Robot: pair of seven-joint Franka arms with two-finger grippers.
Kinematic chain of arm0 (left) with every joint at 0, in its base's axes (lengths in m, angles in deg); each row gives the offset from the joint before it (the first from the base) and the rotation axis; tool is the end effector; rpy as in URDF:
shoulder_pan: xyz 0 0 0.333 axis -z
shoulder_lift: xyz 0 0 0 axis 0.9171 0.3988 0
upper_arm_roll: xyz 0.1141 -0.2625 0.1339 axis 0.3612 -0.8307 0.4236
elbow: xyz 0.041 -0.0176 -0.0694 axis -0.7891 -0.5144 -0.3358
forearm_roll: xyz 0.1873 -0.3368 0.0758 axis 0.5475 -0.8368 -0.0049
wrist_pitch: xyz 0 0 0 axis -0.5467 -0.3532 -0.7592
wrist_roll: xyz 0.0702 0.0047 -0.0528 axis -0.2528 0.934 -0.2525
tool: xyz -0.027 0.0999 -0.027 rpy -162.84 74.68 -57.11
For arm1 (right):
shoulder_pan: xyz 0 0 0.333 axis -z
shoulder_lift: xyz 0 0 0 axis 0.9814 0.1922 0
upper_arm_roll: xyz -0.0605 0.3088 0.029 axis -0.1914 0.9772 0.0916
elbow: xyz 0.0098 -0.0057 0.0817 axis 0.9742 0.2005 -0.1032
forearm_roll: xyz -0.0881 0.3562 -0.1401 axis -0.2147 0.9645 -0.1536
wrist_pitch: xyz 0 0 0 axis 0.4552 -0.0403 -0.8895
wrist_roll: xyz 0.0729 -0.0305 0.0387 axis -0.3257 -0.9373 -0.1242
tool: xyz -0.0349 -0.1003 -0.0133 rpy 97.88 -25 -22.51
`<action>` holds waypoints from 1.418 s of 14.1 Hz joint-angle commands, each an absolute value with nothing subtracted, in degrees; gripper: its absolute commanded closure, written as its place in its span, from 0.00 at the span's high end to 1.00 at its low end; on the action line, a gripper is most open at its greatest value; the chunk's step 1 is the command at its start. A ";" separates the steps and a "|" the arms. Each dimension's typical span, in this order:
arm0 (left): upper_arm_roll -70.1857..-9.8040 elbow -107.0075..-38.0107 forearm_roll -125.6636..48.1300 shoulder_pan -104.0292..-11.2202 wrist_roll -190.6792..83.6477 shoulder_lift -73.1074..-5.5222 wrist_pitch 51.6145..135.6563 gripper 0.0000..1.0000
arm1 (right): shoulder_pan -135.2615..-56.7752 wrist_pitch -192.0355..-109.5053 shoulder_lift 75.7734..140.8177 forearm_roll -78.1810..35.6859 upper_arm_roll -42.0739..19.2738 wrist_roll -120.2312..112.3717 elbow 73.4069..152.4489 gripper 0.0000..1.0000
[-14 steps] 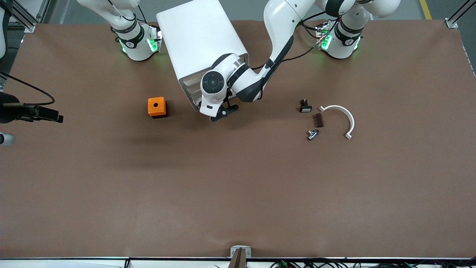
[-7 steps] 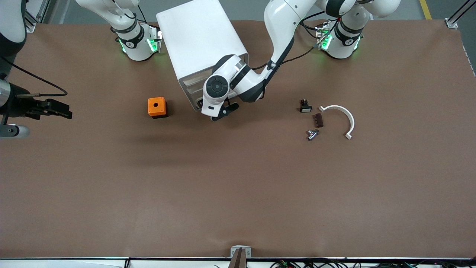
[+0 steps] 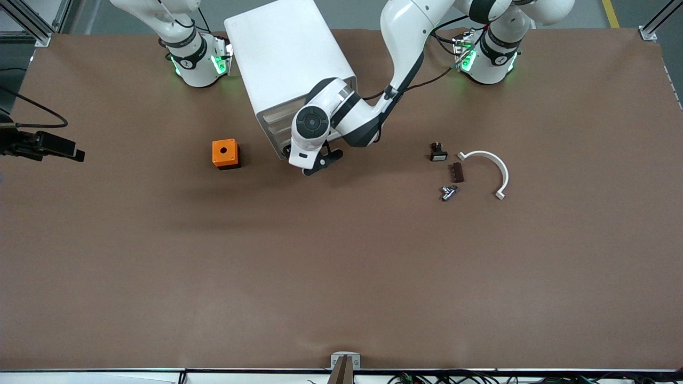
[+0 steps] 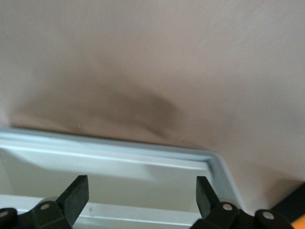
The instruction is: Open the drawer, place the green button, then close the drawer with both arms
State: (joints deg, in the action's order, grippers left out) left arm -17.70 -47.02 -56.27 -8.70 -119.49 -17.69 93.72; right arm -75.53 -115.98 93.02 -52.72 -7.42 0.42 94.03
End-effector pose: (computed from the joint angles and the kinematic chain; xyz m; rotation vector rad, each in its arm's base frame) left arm 0.4083 -0.6197 0.2495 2.8953 0.7891 -0.5232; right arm 0.5803 -0.0367 0.6117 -3.0363 0.0964 0.1940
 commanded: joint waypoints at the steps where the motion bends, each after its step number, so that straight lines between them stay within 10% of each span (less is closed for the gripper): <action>1: -16.84 -48.56 -52.81 -11.73 -119.84 -24.66 93.10 0.99 | -77.07 -117.59 88.70 -55.62 -6.92 0.57 97.31 1.00; 20: -17.10 -53.29 -39.62 -43.19 -76.71 -53.06 64.89 0.99 | -77.78 -120.67 82.90 -57.21 -7.09 0.66 105.49 1.00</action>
